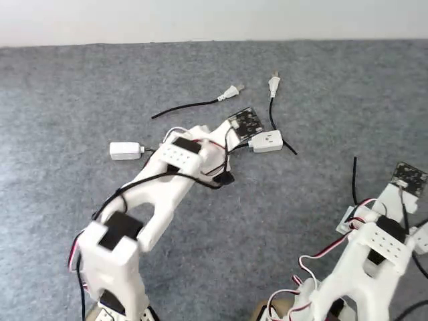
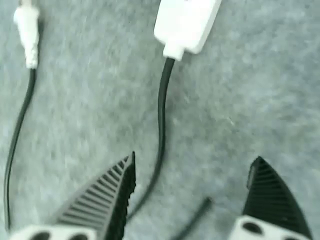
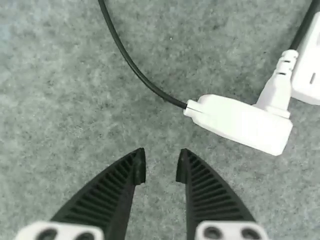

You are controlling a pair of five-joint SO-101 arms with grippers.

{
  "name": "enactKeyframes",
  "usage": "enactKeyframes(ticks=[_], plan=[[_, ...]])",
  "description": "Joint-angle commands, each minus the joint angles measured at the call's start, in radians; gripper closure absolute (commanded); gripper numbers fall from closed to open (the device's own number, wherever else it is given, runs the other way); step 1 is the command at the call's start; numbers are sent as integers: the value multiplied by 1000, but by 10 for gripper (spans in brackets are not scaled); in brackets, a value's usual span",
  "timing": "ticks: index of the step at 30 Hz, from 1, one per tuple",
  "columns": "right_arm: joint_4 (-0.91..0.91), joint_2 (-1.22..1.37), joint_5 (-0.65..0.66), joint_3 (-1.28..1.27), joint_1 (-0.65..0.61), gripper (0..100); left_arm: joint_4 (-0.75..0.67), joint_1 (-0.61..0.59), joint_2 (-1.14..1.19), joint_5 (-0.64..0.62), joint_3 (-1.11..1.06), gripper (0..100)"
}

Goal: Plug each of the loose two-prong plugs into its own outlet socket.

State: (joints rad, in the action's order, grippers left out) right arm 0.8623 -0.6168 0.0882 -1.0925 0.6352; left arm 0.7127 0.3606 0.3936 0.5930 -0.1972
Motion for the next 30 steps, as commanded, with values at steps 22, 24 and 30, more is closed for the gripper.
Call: enactKeyframes(ticks=[22,24,30], plan=[[-65,-19,26,-14,-47,904,141,-233,216,262,369,733],[-65,-19,26,-14,-47,904,178,-236,250,262,417,735],[-67,-19,26,-14,-48,904,272,-233,353,264,536,905]])
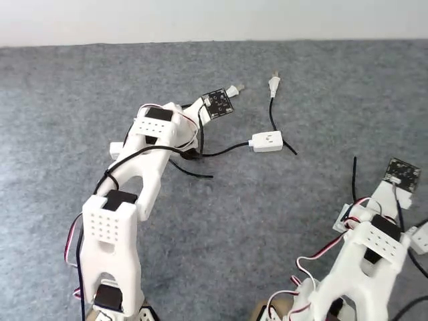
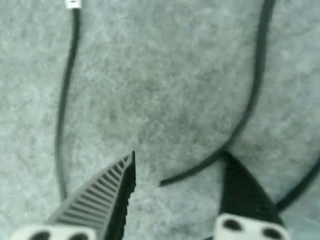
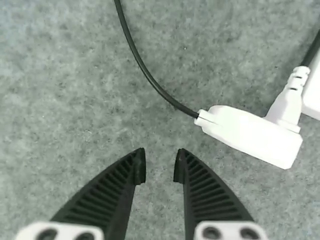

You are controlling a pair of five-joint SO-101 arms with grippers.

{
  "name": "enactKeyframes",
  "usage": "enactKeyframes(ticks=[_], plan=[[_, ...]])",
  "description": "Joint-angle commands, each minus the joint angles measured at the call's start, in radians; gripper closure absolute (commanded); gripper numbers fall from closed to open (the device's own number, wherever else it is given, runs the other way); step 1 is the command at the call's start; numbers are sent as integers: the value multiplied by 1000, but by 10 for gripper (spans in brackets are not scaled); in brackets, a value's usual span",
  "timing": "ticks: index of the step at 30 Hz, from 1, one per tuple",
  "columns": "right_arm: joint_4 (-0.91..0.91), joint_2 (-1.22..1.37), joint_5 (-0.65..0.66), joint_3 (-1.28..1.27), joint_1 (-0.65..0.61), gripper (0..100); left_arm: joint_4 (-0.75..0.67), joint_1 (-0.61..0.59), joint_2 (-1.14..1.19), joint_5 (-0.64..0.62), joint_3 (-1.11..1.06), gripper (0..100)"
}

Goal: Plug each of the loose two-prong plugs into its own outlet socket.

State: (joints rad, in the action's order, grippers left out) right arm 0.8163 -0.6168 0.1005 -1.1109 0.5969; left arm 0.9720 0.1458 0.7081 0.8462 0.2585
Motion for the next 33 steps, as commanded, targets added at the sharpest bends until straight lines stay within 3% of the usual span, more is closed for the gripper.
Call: enactKeyframes(ticks=[1,15,21,28,33], plan=[[-21,-19,14,5,-10,904,29,-17,46,11,97,963],[-76,-21,15,-28,-48,906,463,83,-44,3,305,959],[-81,-19,15,-28,-48,907,588,133,-114,-89,346,959],[-82,-19,15,-28,-47,907,778,115,-298,84,349,962],[-82,-19,15,-28,-47,907,784,101,-522,89,283,963]])
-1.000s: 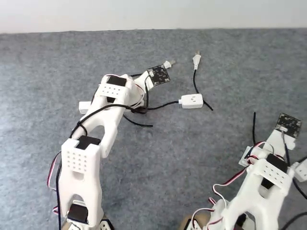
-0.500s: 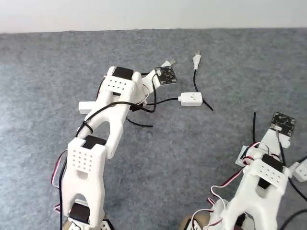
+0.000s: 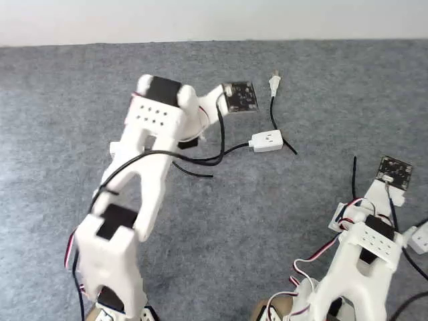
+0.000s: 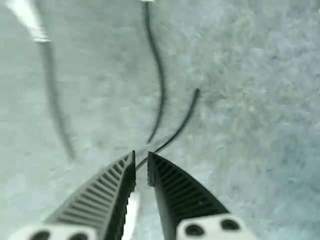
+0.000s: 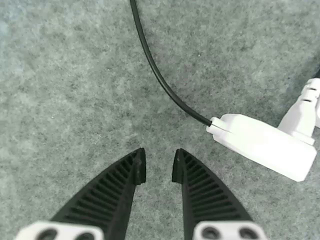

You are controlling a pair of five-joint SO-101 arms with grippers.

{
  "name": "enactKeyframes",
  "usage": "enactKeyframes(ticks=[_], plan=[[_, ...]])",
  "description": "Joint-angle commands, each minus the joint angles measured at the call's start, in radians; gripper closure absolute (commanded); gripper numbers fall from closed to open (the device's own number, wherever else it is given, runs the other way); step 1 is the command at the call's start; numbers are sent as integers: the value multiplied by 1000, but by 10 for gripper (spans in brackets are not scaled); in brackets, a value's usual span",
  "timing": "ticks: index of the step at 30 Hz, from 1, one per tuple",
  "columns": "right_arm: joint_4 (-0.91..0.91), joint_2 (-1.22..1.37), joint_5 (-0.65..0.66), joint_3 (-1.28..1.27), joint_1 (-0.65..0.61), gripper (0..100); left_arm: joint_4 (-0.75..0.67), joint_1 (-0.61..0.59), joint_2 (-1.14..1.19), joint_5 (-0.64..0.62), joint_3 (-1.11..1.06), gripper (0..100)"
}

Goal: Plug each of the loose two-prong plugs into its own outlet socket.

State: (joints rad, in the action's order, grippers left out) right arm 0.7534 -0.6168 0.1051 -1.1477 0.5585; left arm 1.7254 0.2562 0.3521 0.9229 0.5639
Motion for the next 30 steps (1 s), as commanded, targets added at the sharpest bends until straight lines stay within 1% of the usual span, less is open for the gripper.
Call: enactKeyframes(ticks=[1,4,7,8,12,13,18,22,25,30], plan=[[-19,-19,11,9,-8,907,31,-9,-210,12,-58,963],[-19,-19,11,9,-8,907,9,-8,-302,25,-193,959],[-19,-19,11,9,-8,907,-55,-23,-304,54,-315,948],[-19,-19,11,9,-8,907,-83,-35,-292,52,-348,927],[-19,-19,11,8,-8,907,-160,-57,-199,54,-404,788],[-19,-19,11,8,-8,907,-166,-60,-170,55,-404,774],[-19,-19,11,8,-8,907,-241,-60,-18,120,-357,788],[-19,-19,11,8,-7,906,-292,-61,118,124,-266,788],[-19,-19,29,8,-7,907,-279,-66,219,124,-162,791],[-19,-19,37,8,-7,908,-189,-77,374,124,25,791]])
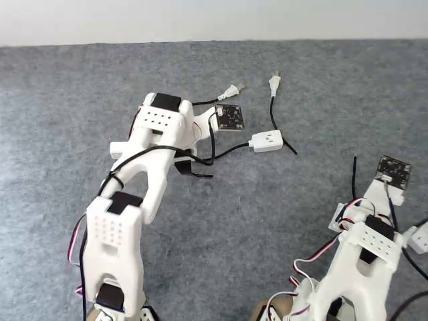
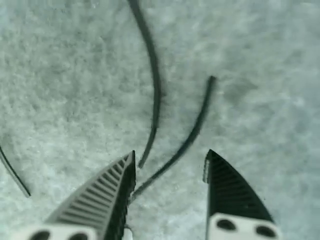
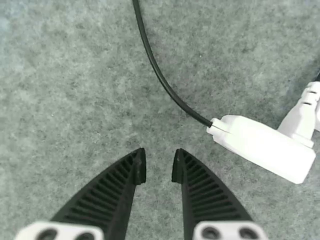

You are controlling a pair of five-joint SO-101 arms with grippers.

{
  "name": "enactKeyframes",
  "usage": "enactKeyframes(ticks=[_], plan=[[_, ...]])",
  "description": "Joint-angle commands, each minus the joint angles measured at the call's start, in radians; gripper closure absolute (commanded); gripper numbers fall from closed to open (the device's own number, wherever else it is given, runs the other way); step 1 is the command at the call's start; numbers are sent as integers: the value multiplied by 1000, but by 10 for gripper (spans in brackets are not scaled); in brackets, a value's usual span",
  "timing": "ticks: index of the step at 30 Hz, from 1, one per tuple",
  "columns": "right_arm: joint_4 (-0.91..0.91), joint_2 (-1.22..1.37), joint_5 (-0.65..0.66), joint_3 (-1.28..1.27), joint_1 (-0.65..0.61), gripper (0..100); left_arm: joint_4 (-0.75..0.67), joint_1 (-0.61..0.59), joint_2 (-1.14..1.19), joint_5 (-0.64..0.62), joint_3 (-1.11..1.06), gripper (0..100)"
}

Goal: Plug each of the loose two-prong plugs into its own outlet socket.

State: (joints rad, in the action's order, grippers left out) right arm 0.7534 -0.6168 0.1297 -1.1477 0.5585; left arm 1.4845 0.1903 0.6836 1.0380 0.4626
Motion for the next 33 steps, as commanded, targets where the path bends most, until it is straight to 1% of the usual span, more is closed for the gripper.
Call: enactKeyframes(ticks=[1,7,12,14,18,26,30,33], plan=[[-19,-19,12,8,-7,908,61,-12,71,9,165,792],[-18,-19,12,8,-7,908,74,-52,241,9,383,805],[-25,-19,14,-2,-10,909,146,-69,364,9,553,809],[-47,-19,14,-9,-21,909,190,-68,408,8,616,849],[-54,-19,49,-20,-25,909,272,-40,482,8,728,980],[-56,-21,54,-23,-27,909,273,-34,502,2,753,987],[-56,-21,55,-23,-31,909,273,-35,456,-74,753,987],[-68,-21,55,-28,-45,909,273,-34,404,-95,746,987]])
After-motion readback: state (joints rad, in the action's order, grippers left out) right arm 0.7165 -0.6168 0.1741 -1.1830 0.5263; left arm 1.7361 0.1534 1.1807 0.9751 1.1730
